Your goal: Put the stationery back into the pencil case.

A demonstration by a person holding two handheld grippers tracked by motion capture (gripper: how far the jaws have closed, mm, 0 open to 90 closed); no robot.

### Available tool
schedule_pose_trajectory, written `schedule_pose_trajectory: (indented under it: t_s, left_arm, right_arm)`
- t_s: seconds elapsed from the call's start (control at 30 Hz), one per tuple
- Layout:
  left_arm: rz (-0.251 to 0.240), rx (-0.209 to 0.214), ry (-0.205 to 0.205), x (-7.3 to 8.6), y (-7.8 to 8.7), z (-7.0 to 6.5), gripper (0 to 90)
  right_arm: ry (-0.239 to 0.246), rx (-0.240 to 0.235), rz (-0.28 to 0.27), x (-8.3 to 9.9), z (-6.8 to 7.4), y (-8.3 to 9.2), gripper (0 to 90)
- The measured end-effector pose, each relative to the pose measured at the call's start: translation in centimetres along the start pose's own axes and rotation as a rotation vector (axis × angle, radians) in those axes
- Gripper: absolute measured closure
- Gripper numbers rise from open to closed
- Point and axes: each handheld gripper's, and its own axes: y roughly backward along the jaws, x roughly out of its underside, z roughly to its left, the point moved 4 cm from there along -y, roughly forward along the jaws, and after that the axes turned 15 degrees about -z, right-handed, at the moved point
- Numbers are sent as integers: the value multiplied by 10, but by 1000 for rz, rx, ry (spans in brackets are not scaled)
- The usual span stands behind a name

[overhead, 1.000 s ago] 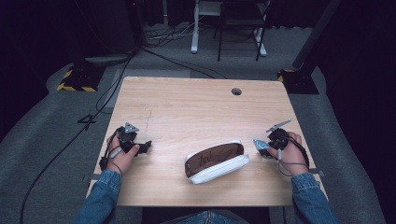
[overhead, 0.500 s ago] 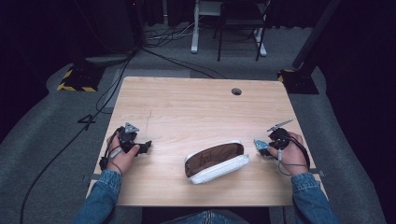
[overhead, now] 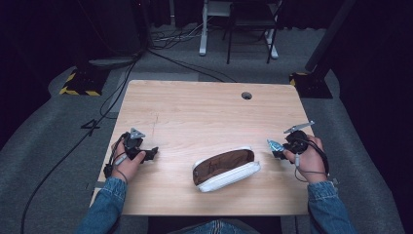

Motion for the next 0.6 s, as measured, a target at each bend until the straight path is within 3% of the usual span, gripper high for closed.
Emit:
schedule_pose_trajectory:
  t_s: [0.6]
  left_arm:
    - [0,0,0,0,0,0,153]
  right_arm:
    - [38,-12,-101,-25,19,35,403]
